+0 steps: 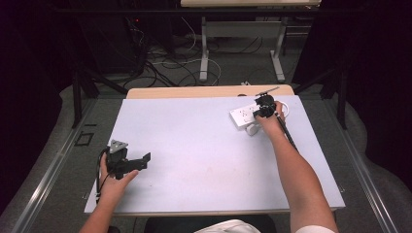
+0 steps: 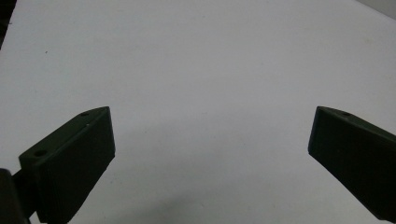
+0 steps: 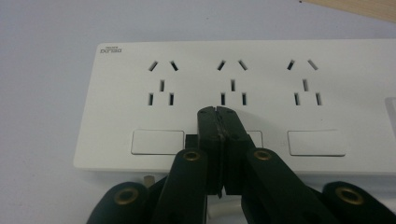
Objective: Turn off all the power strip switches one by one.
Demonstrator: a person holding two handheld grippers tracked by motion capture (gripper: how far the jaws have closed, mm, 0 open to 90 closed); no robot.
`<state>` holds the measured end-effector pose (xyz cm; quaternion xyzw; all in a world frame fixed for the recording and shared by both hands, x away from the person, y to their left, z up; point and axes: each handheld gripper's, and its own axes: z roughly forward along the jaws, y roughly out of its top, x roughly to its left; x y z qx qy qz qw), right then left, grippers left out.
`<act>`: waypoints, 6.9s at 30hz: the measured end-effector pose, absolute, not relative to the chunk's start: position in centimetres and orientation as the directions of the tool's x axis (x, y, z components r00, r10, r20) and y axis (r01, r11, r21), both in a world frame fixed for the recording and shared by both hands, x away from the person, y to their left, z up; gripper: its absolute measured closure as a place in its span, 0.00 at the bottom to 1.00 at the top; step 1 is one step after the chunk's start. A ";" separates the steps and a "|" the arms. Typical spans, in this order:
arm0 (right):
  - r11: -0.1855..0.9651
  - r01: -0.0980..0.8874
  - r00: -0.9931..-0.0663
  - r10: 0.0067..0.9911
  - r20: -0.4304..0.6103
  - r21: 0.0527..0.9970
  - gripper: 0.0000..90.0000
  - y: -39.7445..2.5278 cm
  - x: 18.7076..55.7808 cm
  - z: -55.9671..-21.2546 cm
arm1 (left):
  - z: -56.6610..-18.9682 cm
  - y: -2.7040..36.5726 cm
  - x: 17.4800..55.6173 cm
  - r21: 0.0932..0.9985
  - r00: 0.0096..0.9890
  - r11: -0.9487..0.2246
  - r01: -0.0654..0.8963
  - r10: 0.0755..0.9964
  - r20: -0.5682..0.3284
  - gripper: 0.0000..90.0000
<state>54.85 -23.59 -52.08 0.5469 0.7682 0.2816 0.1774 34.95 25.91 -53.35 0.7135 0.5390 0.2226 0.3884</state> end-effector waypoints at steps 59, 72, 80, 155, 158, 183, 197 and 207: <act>0.248 0.741 -0.335 0.942 0.024 0.623 1.00 -23.3 54.8 -52.3 | -53.4 25.8 35.0 0.784 0.327 -0.122 0.608 0.939 -0.107 0.01; 0.252 0.738 -0.345 0.938 0.029 0.626 0.99 -22.8 54.6 -52.3 | -53.4 25.8 35.0 0.781 0.329 -0.126 0.612 0.938 -0.106 0.01; 0.267 0.732 -0.370 0.928 0.038 0.626 0.99 -22.2 54.3 -52.3 | -53.5 25.8 35.1 0.784 0.326 -0.124 0.608 0.940 -0.104 0.01; 0.318 0.697 -0.444 0.895 0.038 0.642 0.99 -20.5 53.6 -52.3 | -53.5 25.7 35.1 0.787 0.331 -0.126 0.603 0.938 -0.103 0.01; 0.305 0.699 -0.438 0.898 0.050 0.647 0.99 -20.4 53.5 -52.3 | -53.5 25.7 35.1 0.787 0.331 -0.126 0.603 0.938 -0.103 0.01; 0.301 0.694 -0.441 0.896 0.057 0.654 0.99 -20.1 53.5 -52.6 | -53.4 26.0 35.1 0.784 0.336 -0.137 0.605 0.937 -0.096 0.01; 0.297 0.679 -0.449 0.892 0.059 0.671 0.92 -20.4 52.7 -51.5 | -53.4 25.8 35.2 0.784 0.335 -0.131 0.607 0.937 -0.103 0.01; 0.310 0.669 -0.471 0.880 0.062 0.676 0.86 -21.0 51.3 -50.9 | -53.3 25.5 35.4 0.782 0.349 -0.148 0.605 0.933 -0.093 0.01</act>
